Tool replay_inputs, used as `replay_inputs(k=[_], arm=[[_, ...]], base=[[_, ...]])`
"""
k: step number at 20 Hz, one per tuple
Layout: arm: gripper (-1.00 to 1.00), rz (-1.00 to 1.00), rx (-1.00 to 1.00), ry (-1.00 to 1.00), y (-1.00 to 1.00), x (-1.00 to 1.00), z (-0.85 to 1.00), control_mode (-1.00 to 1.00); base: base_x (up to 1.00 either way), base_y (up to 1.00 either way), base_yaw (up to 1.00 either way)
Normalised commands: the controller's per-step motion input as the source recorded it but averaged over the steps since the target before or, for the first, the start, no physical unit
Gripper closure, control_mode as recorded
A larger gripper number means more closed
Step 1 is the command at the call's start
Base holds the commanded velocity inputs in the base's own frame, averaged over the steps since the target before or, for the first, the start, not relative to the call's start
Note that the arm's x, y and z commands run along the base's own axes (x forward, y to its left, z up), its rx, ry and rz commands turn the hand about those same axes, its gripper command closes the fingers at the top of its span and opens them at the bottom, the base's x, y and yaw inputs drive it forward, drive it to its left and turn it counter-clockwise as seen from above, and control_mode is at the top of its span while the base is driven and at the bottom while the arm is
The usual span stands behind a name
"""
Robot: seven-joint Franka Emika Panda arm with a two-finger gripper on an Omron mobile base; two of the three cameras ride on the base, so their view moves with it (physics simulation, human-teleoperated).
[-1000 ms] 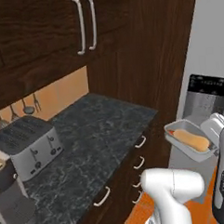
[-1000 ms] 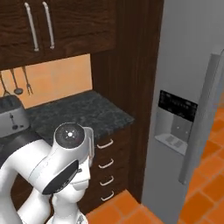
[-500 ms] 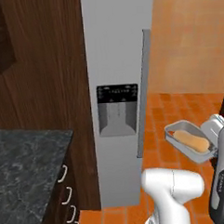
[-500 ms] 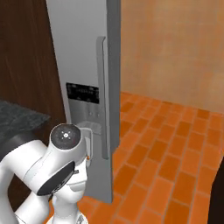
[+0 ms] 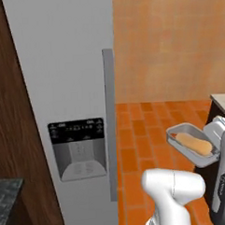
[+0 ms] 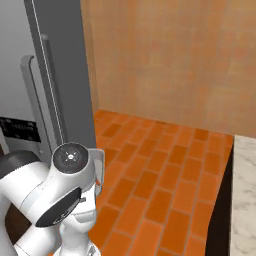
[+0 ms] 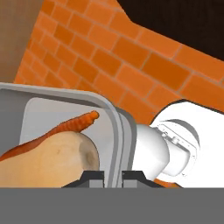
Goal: Take the meat container that has the shrimp and place it on the second highest rack of the freezer. Then take the vegetable container that has the carrot and squash and place it on the highest rack of the freezer.
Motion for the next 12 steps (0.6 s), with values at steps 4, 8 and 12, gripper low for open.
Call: replay_inputs(k=[4, 8, 12], arm=[[1.0, 0.0, 0.0, 0.0, 0.0, 0.0, 0.0, 1.0], [1.0, 0.0, 0.0, 0.0, 0.0, 0.0, 0.0, 1.0], [1.0, 0.0, 0.0, 0.0, 0.0, 0.0, 0.0, 1.0]], base=[[0.84, -0.57, 0.0], [1.0, -0.1, 0.0], [1.0, -0.05, 0.0]])
